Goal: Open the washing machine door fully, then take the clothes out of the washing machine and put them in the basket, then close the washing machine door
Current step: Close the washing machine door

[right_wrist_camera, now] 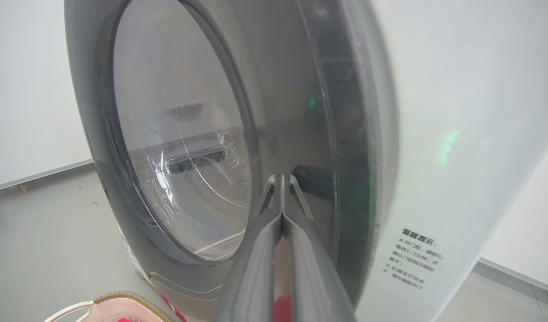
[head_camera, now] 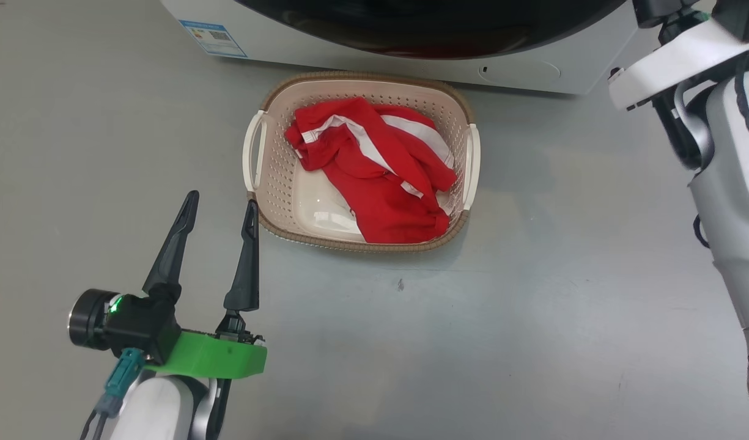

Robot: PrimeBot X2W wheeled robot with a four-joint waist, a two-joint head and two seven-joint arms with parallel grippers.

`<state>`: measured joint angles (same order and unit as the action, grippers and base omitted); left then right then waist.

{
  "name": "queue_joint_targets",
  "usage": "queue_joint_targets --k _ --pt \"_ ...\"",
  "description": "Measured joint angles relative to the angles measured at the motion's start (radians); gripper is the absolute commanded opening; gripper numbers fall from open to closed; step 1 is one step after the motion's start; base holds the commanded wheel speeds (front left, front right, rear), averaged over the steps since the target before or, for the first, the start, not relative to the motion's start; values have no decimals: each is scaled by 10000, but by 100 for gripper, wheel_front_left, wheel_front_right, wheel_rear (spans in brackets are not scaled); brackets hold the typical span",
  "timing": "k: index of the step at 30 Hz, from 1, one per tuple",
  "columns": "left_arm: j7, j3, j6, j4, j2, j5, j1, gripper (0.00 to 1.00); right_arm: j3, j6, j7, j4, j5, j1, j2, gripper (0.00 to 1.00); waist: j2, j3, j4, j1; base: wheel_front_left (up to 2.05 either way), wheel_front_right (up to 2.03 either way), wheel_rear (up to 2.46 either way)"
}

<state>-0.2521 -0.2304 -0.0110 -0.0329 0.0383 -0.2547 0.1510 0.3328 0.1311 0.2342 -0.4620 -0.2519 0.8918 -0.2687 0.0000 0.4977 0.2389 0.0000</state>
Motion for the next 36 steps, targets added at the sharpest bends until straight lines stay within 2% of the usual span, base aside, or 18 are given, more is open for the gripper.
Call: queue_joint_targets --k 6,27,36 --pt "0 -153 -17 -61 -8 -92 227 100 -138 -2 4 -359 75 768 -366 0 0 156 175 0 0 0 0" --pt "-2 -330 -161 -35 -10 -180 413 100 -410 31 238 -1586 -33 1394 -171 0 0 189 334 0 0 0 0" --pt "0 -326 -205 46 -12 -169 440 100 -157 -4 234 -1916 -334 953 105 0 0 -151 248 0 0 0 0"
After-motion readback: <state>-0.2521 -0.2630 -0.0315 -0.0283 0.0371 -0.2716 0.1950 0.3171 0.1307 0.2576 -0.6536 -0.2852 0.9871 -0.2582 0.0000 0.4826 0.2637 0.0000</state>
